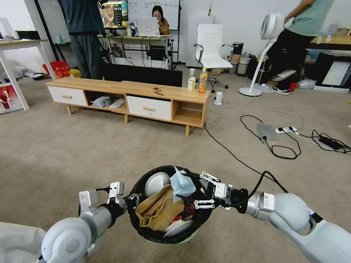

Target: Pick up the trash bin and place the garbage on the floor into it.

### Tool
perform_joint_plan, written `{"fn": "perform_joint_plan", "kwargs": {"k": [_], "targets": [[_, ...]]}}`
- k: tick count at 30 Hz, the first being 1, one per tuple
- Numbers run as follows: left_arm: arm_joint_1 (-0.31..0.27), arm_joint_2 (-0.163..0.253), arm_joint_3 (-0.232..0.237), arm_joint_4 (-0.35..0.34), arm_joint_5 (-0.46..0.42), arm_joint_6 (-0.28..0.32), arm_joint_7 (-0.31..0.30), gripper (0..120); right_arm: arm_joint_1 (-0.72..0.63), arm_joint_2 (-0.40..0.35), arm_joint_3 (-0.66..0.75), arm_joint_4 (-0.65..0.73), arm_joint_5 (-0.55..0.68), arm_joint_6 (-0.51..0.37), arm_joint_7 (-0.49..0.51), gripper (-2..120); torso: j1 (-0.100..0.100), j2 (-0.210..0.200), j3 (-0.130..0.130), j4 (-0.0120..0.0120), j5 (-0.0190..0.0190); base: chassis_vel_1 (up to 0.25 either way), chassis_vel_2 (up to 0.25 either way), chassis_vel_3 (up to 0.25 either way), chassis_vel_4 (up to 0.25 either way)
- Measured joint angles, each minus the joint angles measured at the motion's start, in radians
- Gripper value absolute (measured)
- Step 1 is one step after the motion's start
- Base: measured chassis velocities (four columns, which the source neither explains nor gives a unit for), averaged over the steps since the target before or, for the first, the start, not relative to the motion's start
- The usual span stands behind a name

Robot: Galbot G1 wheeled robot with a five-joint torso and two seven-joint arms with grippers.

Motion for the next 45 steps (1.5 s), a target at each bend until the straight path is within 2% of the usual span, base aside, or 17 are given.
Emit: {"fn": "perform_joint_plan", "kwargs": {"k": [3, 18, 22, 28, 30, 31, 32, 33, 34, 35, 36, 38, 39, 41, 45], "targets": [[0.010, -0.001, -0.010, -0.001, 0.005, 0.000, 0.001, 2, 0.005, -0.009, -0.001, 0.015, 0.054, -0.028, -0.025, 98, 0.000, 0.000, 0.000, 0.0002, 0.0000, 0.000, 0.000, 0.000, 0.000], [0.008, -0.011, -0.011, -0.002, 0.013, -0.003, 0.004, 2, 0.005, -0.023, 0.001, 0.013, 0.056, -0.027, -0.036, 100, 0.000, 0.000, 0.000, 0.0000, 0.0001, 0.000, 0.000, 0.000, 0.000], [0.018, -0.017, -0.016, -0.002, 0.026, -0.003, 0.005, 2, 0.019, 0.002, 0.030, 0.024, 0.074, -0.012, -0.005, 100, 0.000, 0.000, 0.000, 0.0001, 0.0000, 0.000, 0.000, 0.000, 0.000], [0.027, -0.027, -0.034, -0.014, 0.045, -0.007, 0.005, 2, 0.041, 0.035, 0.094, 0.049, 0.110, 0.000, 0.115, 100, 0.000, 0.000, 0.000, 0.0001, -0.0001, 0.000, 0.000, 0.000, 0.000], [0.039, -0.042, -0.055, -0.029, 0.095, -0.014, 0.013, 2, 0.049, 0.068, 0.134, 0.073, 0.103, -0.032, 0.369, 100, 0.000, 0.000, 0.000, 0.0000, -0.0001, 0.000, 0.000, 0.000, 0.000], [0.039, -0.042, -0.055, -0.029, 0.095, -0.014, 0.013, 2, 0.049, 0.068, 0.134, 0.073, 0.103, -0.032, 0.369, 100, 0.000, 0.000, 0.000, 0.0000, -0.0001, 0.000, 0.000, 0.000, 0.000], [0.044, -0.055, -0.067, -0.039, 0.117, -0.017, 0.014, 2, 0.050, 0.094, 0.152, 0.082, 0.090, -0.082, 0.519, 100, 0.000, 0.000, 0.000, 0.0004, 0.0001, 0.000, 0.000, 0.000, 0.000], [0.044, -0.055, -0.067, -0.039, 0.117, -0.017, 0.014, 2, 0.050, 0.094, 0.152, 0.082, 0.090, -0.082, 0.519, 100, 0.000, 0.000, 0.000, 0.0004, 0.0001, 0.000, 0.000, 0.000, 0.000], [0.046, -0.064, -0.074, -0.046, 0.126, -0.018, 0.014, 2, 0.050, 0.111, 0.166, 0.088, 0.087, -0.132, 0.624, 100, 0.000, 0.000, 0.000, 0.0004, 0.0002, 0.000, 0.000, 0.000, 0.000], [0.049, -0.076, -0.083, -0.054, 0.141, -0.019, 0.015, 2, 0.046, 0.131, 0.185, 0.100, 0.093, -0.225, 0.763, 100, 0.000, 0.000, 0.000, 0.0001, -0.0001, 0.000, 0.000, 0.000, 0.000], [0.049, -0.076, -0.083, -0.054, 0.141, -0.019, 0.015, 2, 0.046, 0.131, 0.185, 0.100, 0.093, -0.225, 0.763, 100, 0.000, 0.000, 0.000, 0.0001, -0.0001, 0.000, 0.000, 0.000, 0.000], [0.054, -0.088, -0.095, -0.068, 0.160, -0.021, 0.016, 2, 0.034, 0.148, 0.204, 0.111, 0.118, -0.361, 0.967, 100, 0.000, 0.000, 0.000, 0.0000, 0.0001, 0.000, 0.000, 0.000, 0.000], [0.054, -0.088, -0.095, -0.068, 0.160, -0.021, 0.016, 2, 0.034, 0.148, 0.204, 0.111, 0.118, -0.361, 0.967, 100, 0.000, 0.000, 0.000, 0.0000, 0.0001, 0.000, 0.000, 0.000, 0.000], [0.061, -0.098, -0.105, -0.088, 0.181, -0.022, 0.019, 2, 0.017, 0.168, 0.220, 0.110, 0.169, -0.493, 1.150, 100, 0.000, 0.000, 0.000, -0.0001, 0.0002, 0.000, 0.000, 0.000, 0.000], [0.071, -0.103, -0.110, -0.106, 0.192, -0.023, 0.019, 2, -0.002, 0.183, 0.234, 0.097, 0.186, -0.546, 1.224, 100, 0.000, 0.000, 0.000, 0.0001, 0.0002, 0.000, 0.000, 0.000, 0.000]]}}
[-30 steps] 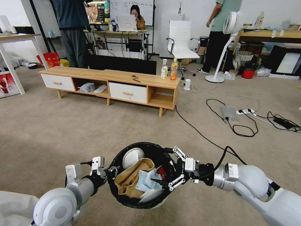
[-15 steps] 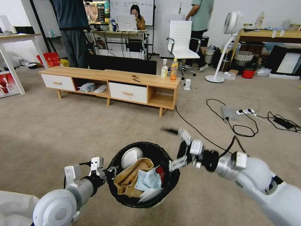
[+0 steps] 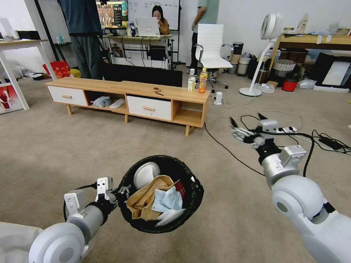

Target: Pick up the trash bin and place the garbage on the floor into it.

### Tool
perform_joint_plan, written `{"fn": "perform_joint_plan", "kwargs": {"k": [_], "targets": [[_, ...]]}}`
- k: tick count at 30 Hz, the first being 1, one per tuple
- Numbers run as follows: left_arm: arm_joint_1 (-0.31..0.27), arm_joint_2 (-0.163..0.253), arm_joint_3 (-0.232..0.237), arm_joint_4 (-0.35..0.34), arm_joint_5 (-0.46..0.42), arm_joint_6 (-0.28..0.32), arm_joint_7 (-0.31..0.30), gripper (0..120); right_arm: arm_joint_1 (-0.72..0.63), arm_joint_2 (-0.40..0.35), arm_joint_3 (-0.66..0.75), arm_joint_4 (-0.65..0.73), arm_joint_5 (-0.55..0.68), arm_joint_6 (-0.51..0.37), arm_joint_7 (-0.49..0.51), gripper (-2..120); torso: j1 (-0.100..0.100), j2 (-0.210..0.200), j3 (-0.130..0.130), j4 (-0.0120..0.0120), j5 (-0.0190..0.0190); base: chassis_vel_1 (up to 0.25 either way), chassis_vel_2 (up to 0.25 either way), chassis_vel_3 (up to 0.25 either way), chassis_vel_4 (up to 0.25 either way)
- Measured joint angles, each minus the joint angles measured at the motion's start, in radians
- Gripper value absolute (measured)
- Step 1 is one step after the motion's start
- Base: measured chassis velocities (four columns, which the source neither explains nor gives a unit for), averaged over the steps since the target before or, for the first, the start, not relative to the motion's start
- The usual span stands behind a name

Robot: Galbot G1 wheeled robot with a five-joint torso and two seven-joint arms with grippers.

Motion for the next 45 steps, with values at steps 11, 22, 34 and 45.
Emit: {"fn": "perform_joint_plan", "kwargs": {"k": [11, 22, 34, 45], "targets": [[0.022, -0.004, -0.011, -0.028, 0.008, -0.012, 0.002, 2, -0.033, 0.037, 0.021, -0.045, -0.034, -0.021, 0.020, 100, 0.000, 0.000, 0.000, 0.0000, -0.0003, -0.029, -0.034, -0.025, -0.028], [0.023, -0.002, -0.011, -0.030, 0.002, -0.016, 0.003, 2, -0.036, 0.050, 0.026, -0.078, -0.064, -0.005, 0.009, 100, 0.000, 0.000, 0.000, -0.0006, -0.0001, -0.068, -0.069, -0.047, -0.056], [0.017, -0.005, -0.016, -0.030, 0.002, -0.013, 0.007, 2, -0.046, 0.080, 0.038, -0.114, -0.119, 0.020, -0.010, 100, 0.000, 0.000, 0.000, 0.0000, -0.0002, 0.000, 0.000, 0.000, 0.000], [0.024, -0.014, -0.025, -0.032, 0.009, -0.008, 0.008, 2, -0.050, 0.120, 0.040, -0.147, -0.165, 0.039, -0.030, 100, 0.000, 0.000, 0.000, 0.0001, -0.0001, 0.000, 0.000, 0.000, 0.000]]}}
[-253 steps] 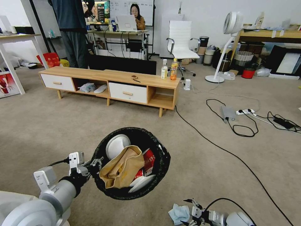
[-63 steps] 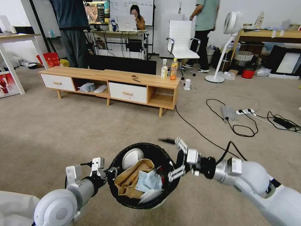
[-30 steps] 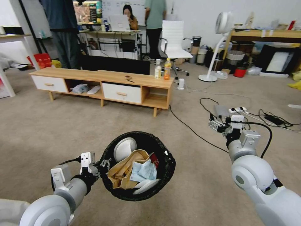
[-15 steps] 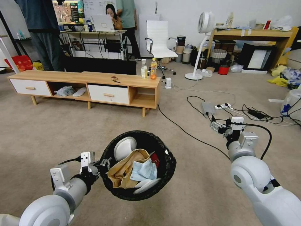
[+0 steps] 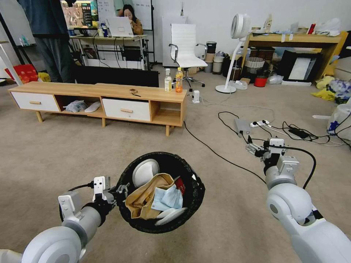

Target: Pick up the trash bin and place the garbage on the floor into it.

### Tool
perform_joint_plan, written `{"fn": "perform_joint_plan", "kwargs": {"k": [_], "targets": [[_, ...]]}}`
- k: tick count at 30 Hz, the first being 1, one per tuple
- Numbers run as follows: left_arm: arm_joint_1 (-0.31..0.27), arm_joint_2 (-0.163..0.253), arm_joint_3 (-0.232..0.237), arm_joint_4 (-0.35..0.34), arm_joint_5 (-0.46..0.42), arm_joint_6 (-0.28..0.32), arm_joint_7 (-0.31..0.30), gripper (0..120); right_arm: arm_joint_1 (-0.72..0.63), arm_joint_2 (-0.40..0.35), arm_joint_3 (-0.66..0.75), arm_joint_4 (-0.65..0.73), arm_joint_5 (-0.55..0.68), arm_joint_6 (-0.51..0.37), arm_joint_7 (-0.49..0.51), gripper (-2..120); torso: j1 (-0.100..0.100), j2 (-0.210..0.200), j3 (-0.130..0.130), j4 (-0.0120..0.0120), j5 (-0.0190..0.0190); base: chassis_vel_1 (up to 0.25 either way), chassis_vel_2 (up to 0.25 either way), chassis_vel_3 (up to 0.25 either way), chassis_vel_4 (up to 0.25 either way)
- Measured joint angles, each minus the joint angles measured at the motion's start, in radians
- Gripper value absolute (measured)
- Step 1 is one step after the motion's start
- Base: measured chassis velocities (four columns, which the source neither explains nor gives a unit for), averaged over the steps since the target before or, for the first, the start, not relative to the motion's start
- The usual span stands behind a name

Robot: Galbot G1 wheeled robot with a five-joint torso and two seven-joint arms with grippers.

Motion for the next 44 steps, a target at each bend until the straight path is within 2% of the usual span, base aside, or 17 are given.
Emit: {"fn": "perform_joint_plan", "kwargs": {"k": [12, 15, 16, 29, 32, 38, 44], "targets": [[-0.009, -0.015, -0.015, 0.007, 0.009, -0.008, 0.003, 2, -0.031, 0.045, 0.029, -0.029, -0.049, 0.026, -0.027, 100, 0.000, 0.000, 0.000, -0.0010, 0.0001, -0.055, -0.056, -0.060, -0.060], [-0.011, -0.019, -0.016, 0.008, 0.009, -0.008, 0.003, 2, -0.037, 0.047, 0.033, -0.030, -0.052, 0.027, -0.030, 100, 0.000, 0.000, 0.000, -0.0005, 0.0000, 0.000, 0.000, 0.000, 0.000], [-0.011, -0.026, -0.019, 0.010, 0.010, -0.009, 0.003, 2, -0.041, 0.049, 0.037, -0.031, -0.055, 0.029, -0.033, 100, 0.000, 0.000, 0.000, 0.0004, 0.0000, 0.000, 0.000, 0.000, 0.000], [-0.001, -0.059, -0.048, 0.009, 0.024, -0.020, 0.009, 2, -0.086, 0.078, 0.071, -0.035, -0.079, 0.053, -0.054, 100, 0.000, 0.000, 0.000, -0.0002, 0.0000, 0.000, 0.000, 0.000, 0.000], [0.003, -0.064, -0.056, 0.006, 0.030, -0.028, 0.011, 2, -0.106, 0.080, 0.079, -0.024, -0.084, 0.068, -0.064, 100, 0.000, 0.000, 0.000, -0.0002, 0.0000, 0.000, 0.000, 0.000, 0.000], [0.011, -0.093, -0.082, -0.022, 0.112, -0.041, 0.049, 2, -0.165, 0.106, 0.122, 0.071, -0.094, 0.073, -0.070, 100, 0.000, 0.000, 0.000, 0.0000, 0.0000, 0.000, 0.000, 0.000, 0.000], [0.012, -0.102, -0.096, -0.026, 0.115, -0.041, 0.053, 2, -0.204, 0.098, 0.165, 0.100, -0.106, 0.074, -0.080, 100, 0.000, 0.000, 0.000, -0.0002, 0.0000, 0.000, 0.000, 0.000, 0.000]]}}
